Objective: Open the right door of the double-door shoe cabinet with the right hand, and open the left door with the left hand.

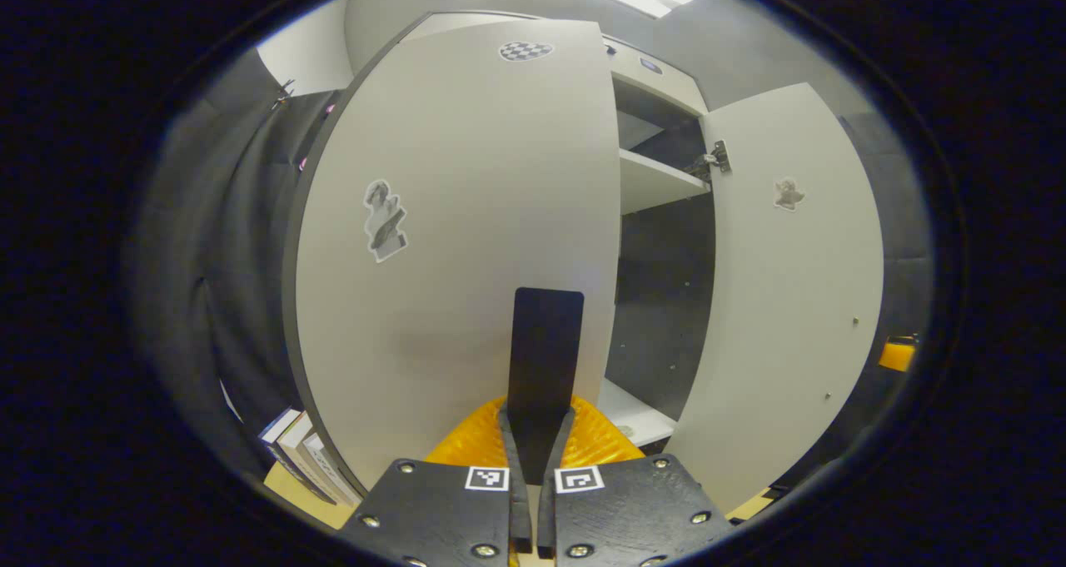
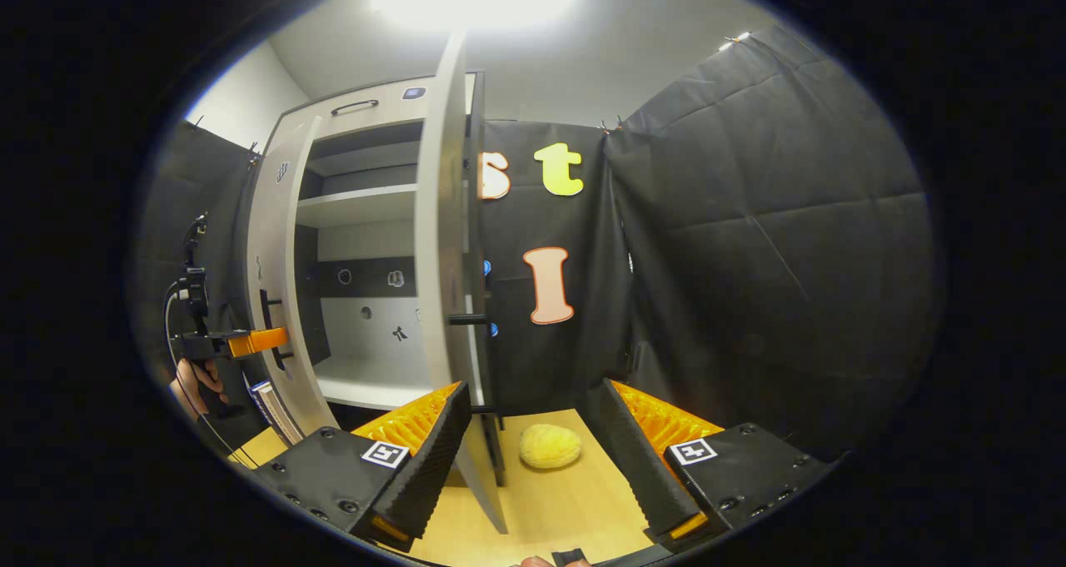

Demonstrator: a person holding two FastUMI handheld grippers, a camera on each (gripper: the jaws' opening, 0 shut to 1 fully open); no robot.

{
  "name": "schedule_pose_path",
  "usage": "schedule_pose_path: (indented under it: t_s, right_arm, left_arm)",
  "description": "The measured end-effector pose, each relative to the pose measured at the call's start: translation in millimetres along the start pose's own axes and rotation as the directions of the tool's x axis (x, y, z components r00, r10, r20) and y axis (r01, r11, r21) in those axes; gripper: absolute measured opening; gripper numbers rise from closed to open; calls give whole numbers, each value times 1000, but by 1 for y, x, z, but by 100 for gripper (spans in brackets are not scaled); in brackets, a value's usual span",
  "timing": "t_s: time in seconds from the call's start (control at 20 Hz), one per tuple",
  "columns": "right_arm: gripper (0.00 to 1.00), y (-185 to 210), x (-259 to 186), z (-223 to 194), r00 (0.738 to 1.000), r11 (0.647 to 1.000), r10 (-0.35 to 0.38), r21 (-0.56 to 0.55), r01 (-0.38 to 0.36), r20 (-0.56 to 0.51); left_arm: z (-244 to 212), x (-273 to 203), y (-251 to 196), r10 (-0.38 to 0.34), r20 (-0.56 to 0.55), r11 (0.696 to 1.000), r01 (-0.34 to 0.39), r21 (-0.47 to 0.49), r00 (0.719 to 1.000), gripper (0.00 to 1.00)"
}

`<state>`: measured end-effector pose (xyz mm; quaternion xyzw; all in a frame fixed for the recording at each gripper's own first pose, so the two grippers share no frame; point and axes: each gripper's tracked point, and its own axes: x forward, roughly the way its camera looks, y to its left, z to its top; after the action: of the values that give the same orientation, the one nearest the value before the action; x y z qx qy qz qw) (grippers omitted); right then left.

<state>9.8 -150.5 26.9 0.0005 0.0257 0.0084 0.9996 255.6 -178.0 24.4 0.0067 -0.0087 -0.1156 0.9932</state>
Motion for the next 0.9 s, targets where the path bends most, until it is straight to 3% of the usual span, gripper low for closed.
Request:
schedule_pose_path:
  t_s: [0.4,0.9]
  right_arm:
    - [98,48,-11,-7,997,997,68,-23,-68,-29]
    - [98,72,-5,-12,993,994,109,0,-109,-48]
  left_arm:
    - [1,-1,-1,-23,12,1000,23,-1,1000,6]
    - [2,1,4,0,28,1000,0,1,1000,5]
